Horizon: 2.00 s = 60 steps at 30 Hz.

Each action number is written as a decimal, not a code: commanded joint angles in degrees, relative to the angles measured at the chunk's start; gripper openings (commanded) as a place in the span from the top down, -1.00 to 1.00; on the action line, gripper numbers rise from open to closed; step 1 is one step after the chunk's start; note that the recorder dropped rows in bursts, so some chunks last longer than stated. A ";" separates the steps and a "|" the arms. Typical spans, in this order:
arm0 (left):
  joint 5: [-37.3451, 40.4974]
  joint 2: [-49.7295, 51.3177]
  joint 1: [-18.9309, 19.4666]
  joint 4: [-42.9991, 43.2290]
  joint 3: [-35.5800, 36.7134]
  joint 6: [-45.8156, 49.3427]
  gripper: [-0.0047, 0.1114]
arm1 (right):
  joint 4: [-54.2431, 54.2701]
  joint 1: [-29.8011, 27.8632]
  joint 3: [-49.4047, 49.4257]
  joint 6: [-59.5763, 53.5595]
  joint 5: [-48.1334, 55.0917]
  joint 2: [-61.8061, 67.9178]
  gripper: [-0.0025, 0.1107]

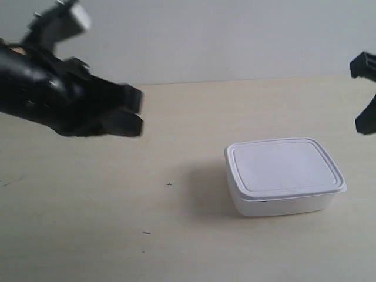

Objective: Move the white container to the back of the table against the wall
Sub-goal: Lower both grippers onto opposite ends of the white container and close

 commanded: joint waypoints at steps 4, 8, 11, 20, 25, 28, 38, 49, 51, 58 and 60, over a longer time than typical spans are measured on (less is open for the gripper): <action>-9.28 12.13 -20.00 -5.47 -0.48 -0.82 0.92 | 1.63 -0.24 10.36 -6.58 -2.18 1.95 0.96; -12.48 16.72 -23.66 -7.67 -1.22 -0.82 0.92 | 1.63 -0.24 14.23 -8.63 -4.68 2.11 0.96; -12.51 20.98 -24.92 -7.67 -4.21 -0.59 0.92 | 1.24 -0.24 16.30 -8.74 -8.18 3.58 0.96; -12.26 34.44 -25.23 -7.46 -16.46 -0.58 0.92 | 1.35 -0.24 17.16 -10.17 -13.46 11.82 0.96; -12.91 39.64 -25.23 -7.46 -19.31 -0.32 0.92 | 2.06 -0.24 17.16 -10.31 -15.70 15.20 0.96; -14.59 41.22 -25.23 -7.34 -20.59 0.38 0.92 | 2.17 -0.24 16.13 -10.31 -16.31 16.89 0.96; -18.83 44.85 -24.88 -6.43 -23.88 1.10 0.92 | 2.32 -0.24 12.03 -10.86 -17.20 22.41 0.96; -20.50 48.08 -20.56 -6.34 -24.92 1.81 0.92 | 5.77 -0.24 10.12 -14.02 -19.97 26.16 0.96; -20.35 48.55 -20.18 -6.34 -25.40 3.84 0.92 | 7.33 -0.24 10.12 -14.75 -20.48 26.72 0.96; -20.52 49.29 -19.79 -6.34 -27.28 4.21 0.92 | 12.66 -0.24 9.84 -19.06 -24.95 29.30 0.96; -20.65 49.29 -19.79 -6.34 -27.28 4.21 0.92 | 12.81 -0.24 8.96 -19.21 -25.62 29.80 0.96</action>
